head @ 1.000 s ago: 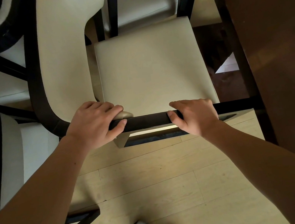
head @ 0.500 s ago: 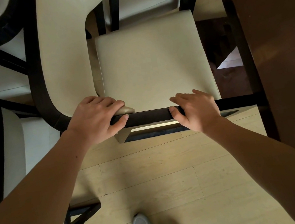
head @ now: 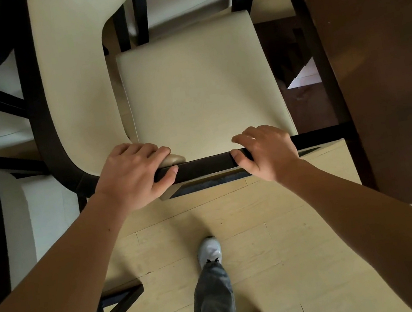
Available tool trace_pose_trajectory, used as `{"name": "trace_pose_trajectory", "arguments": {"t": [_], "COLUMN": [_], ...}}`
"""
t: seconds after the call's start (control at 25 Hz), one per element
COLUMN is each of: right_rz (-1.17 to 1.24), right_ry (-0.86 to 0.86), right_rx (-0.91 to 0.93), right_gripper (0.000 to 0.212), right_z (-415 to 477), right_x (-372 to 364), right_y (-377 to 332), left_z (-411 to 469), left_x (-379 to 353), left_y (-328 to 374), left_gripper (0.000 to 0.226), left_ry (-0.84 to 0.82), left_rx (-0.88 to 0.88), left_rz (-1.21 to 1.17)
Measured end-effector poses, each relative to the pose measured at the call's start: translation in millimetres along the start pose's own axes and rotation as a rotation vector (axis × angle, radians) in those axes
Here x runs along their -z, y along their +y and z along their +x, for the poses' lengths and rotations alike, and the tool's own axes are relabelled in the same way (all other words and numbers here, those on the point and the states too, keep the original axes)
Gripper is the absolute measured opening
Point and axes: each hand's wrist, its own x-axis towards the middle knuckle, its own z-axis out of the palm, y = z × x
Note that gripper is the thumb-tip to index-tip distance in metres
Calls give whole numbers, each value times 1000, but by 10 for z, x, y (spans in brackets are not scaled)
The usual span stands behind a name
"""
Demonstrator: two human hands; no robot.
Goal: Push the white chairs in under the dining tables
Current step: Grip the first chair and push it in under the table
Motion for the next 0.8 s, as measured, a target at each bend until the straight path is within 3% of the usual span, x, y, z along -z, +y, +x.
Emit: {"name": "trace_pose_trajectory", "arguments": {"t": [0.28,0.52,0.8], "right_rz": [0,-12,24], "right_ry": [-322,-501,-463], "right_rx": [-136,-300,-307], "right_gripper": [73,64,62], "right_z": [0,-89,-236], "right_x": [237,432,1098], "right_y": [-93,-329,-509], "left_z": [5,-9,-209], "left_x": [45,135,585], "left_y": [-3,-10,186], "left_gripper": [53,60,58], "left_ry": [-38,-91,-105], "left_rx": [5,2,18], "left_rz": [-30,-43,-82]}}
